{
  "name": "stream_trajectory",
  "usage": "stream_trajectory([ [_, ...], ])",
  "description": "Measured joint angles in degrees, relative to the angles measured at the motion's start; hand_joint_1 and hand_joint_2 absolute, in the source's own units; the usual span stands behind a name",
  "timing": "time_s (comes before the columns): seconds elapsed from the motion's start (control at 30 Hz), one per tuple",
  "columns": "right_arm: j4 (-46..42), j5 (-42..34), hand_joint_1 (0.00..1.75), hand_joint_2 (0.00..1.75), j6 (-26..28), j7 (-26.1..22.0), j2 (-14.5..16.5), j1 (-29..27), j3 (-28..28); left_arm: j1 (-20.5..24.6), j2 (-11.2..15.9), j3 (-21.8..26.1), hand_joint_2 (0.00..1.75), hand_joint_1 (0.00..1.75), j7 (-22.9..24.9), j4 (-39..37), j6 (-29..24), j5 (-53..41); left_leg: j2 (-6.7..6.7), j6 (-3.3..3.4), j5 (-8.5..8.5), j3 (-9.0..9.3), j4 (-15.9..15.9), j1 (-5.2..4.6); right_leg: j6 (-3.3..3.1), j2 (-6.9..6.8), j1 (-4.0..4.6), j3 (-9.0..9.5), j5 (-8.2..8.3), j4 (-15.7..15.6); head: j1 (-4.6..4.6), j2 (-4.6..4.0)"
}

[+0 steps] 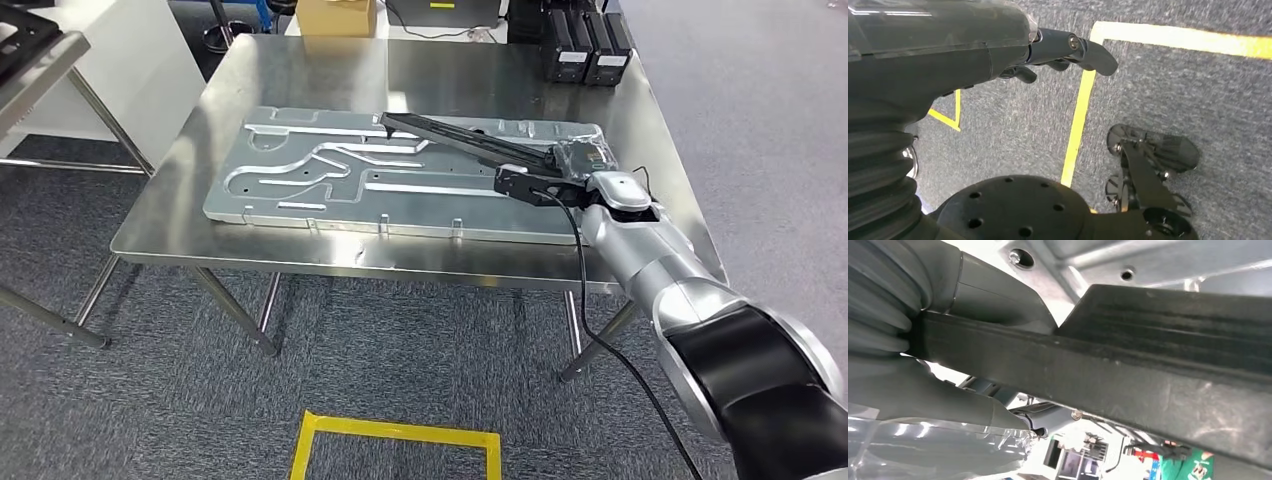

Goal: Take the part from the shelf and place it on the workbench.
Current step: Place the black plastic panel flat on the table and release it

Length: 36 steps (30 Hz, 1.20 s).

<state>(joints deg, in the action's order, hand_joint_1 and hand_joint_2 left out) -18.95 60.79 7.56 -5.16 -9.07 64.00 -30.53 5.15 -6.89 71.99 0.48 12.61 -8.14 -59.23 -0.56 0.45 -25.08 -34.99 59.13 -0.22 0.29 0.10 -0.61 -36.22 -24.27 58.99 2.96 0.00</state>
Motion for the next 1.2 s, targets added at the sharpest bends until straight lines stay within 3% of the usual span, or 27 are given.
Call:
stream_trajectory([
  [0.07, 0.21, 0.13, 1.75, 1.75, -0.34, 0.33, 0.75, 0.17, -0.35, -0.06, 0.02, 0.01, 1.75, 0.00, -0.38, 0.00, 0.05, -0.01, 0.08, -0.73, -2.05, -1.28, 3.05, 0.10, -0.69, -0.08, -0.28, 0.17, 0.10, -0.27, 0.04, 0.00],
  [0.17, 0.65, 0.21, 1.75, 1.75, -1.09, 1.22, 2.12, 0.35, -0.78, 0.00, 0.03, 0.01, 1.75, 0.00, -0.75, 0.00, 0.09, 0.02, 0.18, -1.49, -6.94, -6.15, 13.75, 0.44, -1.14, -0.10, -0.25, 0.21, 0.06, -0.27, 0.08, 0.00],
  [0.2, 0.84, 0.21, 1.75, 1.75, -1.33, 1.50, 2.59, 0.30, -0.87, 0.05, 0.03, 0.01, 1.75, 0.00, -0.68, 0.00, 0.07, 0.00, 0.18, -1.60, -7.31, -7.17, 15.83, 0.47, -1.16, -0.08, -0.23, 0.23, 0.03, -0.25, 0.08, 0.00],
  [0.23, 1.04, 0.21, 1.75, 1.75, -1.56, 1.75, 3.04, 0.24, -0.95, 0.08, 0.06, 0.01, 1.75, 0.00, -0.48, 0.00, 0.02, -0.03, 0.19, -1.62, -6.56, -7.20, 15.73, 0.48, -1.15, -0.05, -0.23, 0.28, 0.01, -0.23, 0.08, 0.00],
  [0.27, 1.23, 0.20, 1.75, 1.75, -1.74, 1.98, 3.48, 0.19, -1.00, 0.05, 0.10, 0.01, 1.75, 0.00, -0.25, 0.00, -0.04, -0.08, 0.20, -1.55, -4.80, -6.14, 13.29, 0.49, -1.10, 0.00, -0.23, 0.37, -0.03, -0.21, 0.08, 0.00],
  [0.33, 1.51, 0.14, 1.75, 1.75, -1.92, 2.22, 4.14, 0.19, -1.06, -0.03, 0.24, 0.01, 1.75, 0.00, 0.20, 0.00, -0.16, -0.19, 0.21, -1.20, -0.87, -2.32, 5.16, 0.43, -0.85, 0.05, -0.14, 0.54, -0.19, -0.15, 0.08, 0.00],
  [0.37, 1.63, 0.09, 1.75, 1.75, -1.94, 2.28, 4.32, 0.23, -1.07, -0.08, 0.30, 0.01, 1.75, 0.00, 0.32, 0.00, -0.18, -0.26, 0.19, -0.94, 0.20, -0.87, 2.04, 0.34, -0.63, 0.03, -0.05, 0.51, -0.23, -0.11, 0.07, 0.00],
  [0.4, 1.75, 0.04, 1.75, 1.75, -1.95, 2.33, 4.44, 0.24, -1.07, -0.12, 0.32, 0.01, 1.75, 0.00, 0.39, 0.00, -0.19, -0.34, 0.17, -0.69, 0.56, -0.12, 0.31, 0.25, -0.40, 0.00, 0.04, 0.45, -0.22, -0.09, 0.05, 0.00],
  [0.53, 2.27, -0.10, 1.75, 1.75, -2.11, 2.66, 4.67, -0.12, -1.09, -0.35, 0.33, -0.04, 1.75, 0.00, 0.08, 0.00, -0.04, -0.82, 0.16, 0.68, 0.82, 0.19, -0.80, 0.28, 0.74, -0.08, -0.04, 0.05, -0.78, 0.61, 0.01, 0.00],
  [0.6, 2.47, -0.30, 1.75, 1.75, -2.24, 2.72, 4.69, -0.33, -1.09, -0.33, 0.34, -0.14, 1.75, 0.00, -0.59, 0.00, 0.19, -1.11, 0.23, 1.36, 1.09, 0.36, -1.21, 0.41, 1.06, -0.06, -0.16, -1.96, -3.51, 5.12, -0.03, 0.00],
  [0.67, 2.75, -0.51, 1.75, 1.75, -2.32, 2.70, 4.63, -0.85, -1.09, -0.36, 0.37, -0.32, 1.75, 0.00, -1.26, 0.00, 0.42, -1.32, 0.20, 1.62, 1.08, 0.34, -1.20, 0.36, 1.25, -0.05, -0.17, -5.55, -6.85, 12.60, -0.04, 0.00],
  [0.7, 2.93, -0.59, 1.75, 1.75, -2.34, 2.68, 4.61, -1.29, -1.09, -0.45, 0.38, -0.41, 1.75, 0.00, -1.49, 0.00, 0.48, -1.38, 0.17, 1.65, 1.04, 0.34, -1.15, 0.34, 1.33, -0.05, -0.19, -6.91, -7.55, 15.29, -0.04, 0.00],
  [0.73, 3.09, -0.65, 1.75, 1.75, -2.33, 2.63, 4.59, -1.70, -1.09, -0.55, 0.38, -0.50, 1.75, 0.00, -1.67, 0.00, 0.50, -1.40, 0.14, 1.63, 0.97, 0.34, -1.06, 0.34, 1.34, -0.06, -0.19, -7.41, -7.20, 16.03, -0.05, 0.00],
  [0.77, 3.21, -0.70, 1.75, 1.75, -2.31, 2.52, 4.57, -1.96, -1.09, -0.65, 0.38, -0.56, 1.75, 0.00, -1.82, -0.01, 0.55, -1.44, 0.12, 1.55, 0.88, 0.37, -0.93, 0.34, 1.28, -0.06, -0.20, -6.73, -5.80, 14.45, -0.04, 0.00],
  [0.83, 3.34, -0.79, 1.75, 1.75, -2.27, 2.26, 4.55, -2.06, -1.09, -0.73, 0.38, -0.70, 1.75, 0.00, -2.03, -0.02, 0.67, -1.61, 0.11, 1.23, 0.55, 0.46, -0.63, 0.29, 1.01, -0.07, -0.15, -3.01, -2.00, 6.85, -0.04, 0.00],
  [0.9, 3.37, -0.89, 1.75, 1.75, -2.25, 2.05, 4.50, -2.06, -1.09, -0.68, 0.39, -0.85, 1.75, 0.00, -2.15, -0.02, 0.63, -1.78, 0.09, 0.78, 0.23, 0.47, -0.36, 0.13, 0.62, -0.03, 0.10, -0.18, -0.25, 1.10, -0.03, 0.00],
  [1.03, 3.39, -1.11, 0.00, 1.75, -2.19, 1.84, 4.53, -2.19, -1.09, -0.79, 0.50, -0.91, 1.75, 0.00, -2.34, -0.01, 0.14, -1.65, 0.13, -0.32, -0.36, 0.47, -0.03, 0.16, -0.47, -0.01, 0.09, 0.61, -0.13, -0.35, 0.01, 0.00],
  [1.1, 3.40, -1.45, 0.00, 1.75, -2.21, 1.86, 4.72, -2.43, -1.06, -0.80, 0.57, -0.90, 1.75, 0.00, -2.60, -0.01, -0.34, -1.34, 0.17, -0.87, -2.85, -1.04, 3.76, 0.34, -1.09, -0.15, -0.15, 0.95, 0.05, -0.78, 0.05, 0.00],
  [1.2, 3.58, -1.84, 0.00, 1.75, -2.21, 1.92, 4.94, -3.39, -0.99, -0.74, 0.60, -0.81, 1.75, 0.00, -2.86, -0.01, -0.79, -0.92, 0.21, -1.52, -7.70, -5.54, 14.26, 0.71, -1.31, -0.35, -0.15, 0.93, 0.06, -0.78, 0.08, 0.00],
])
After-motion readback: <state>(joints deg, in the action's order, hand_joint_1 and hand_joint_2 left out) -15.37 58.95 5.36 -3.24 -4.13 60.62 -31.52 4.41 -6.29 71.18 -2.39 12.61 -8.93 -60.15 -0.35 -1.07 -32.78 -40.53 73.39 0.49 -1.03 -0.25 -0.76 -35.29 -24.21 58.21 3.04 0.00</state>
